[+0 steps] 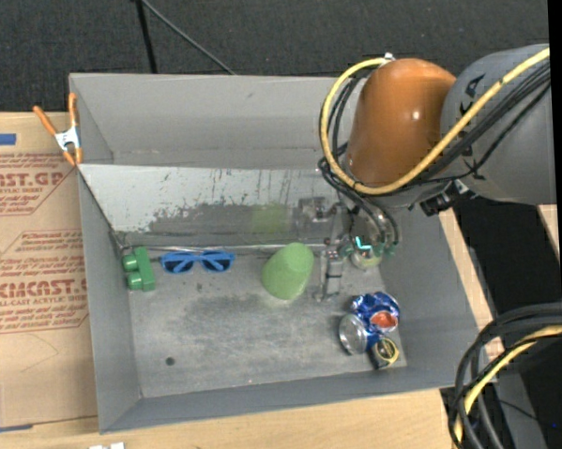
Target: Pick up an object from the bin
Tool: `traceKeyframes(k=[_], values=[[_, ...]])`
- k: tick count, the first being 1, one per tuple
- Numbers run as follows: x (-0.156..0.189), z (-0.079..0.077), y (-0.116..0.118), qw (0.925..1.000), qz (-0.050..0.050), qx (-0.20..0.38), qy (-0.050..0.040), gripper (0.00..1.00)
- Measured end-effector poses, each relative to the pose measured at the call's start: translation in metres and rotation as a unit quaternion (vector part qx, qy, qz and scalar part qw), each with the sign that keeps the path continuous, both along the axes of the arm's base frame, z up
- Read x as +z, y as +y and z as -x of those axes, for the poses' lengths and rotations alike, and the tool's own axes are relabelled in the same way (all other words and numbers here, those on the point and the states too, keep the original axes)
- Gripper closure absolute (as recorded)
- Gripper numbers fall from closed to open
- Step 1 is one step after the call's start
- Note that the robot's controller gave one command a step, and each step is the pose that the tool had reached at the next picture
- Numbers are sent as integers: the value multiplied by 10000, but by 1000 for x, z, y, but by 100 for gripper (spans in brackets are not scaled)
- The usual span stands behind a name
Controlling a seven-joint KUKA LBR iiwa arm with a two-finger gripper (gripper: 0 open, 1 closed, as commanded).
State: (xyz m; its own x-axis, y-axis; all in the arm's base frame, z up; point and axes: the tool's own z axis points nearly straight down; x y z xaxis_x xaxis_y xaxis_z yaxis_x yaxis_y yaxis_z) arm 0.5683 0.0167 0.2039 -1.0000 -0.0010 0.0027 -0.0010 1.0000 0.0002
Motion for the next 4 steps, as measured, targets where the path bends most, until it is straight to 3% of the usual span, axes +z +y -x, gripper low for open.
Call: traceKeyframes(k=[1, 2, 3, 4], values=[[-93, 25, -56, 9871, 6, -1604, 7, 0], [-120, 76, -153, 9748, -65, -2228, -23, 0], [-119, 75, -150, 9756, -66, -2193, -29, 100], [46, 45, -132, 9773, -2, -2119, -68, 100]])
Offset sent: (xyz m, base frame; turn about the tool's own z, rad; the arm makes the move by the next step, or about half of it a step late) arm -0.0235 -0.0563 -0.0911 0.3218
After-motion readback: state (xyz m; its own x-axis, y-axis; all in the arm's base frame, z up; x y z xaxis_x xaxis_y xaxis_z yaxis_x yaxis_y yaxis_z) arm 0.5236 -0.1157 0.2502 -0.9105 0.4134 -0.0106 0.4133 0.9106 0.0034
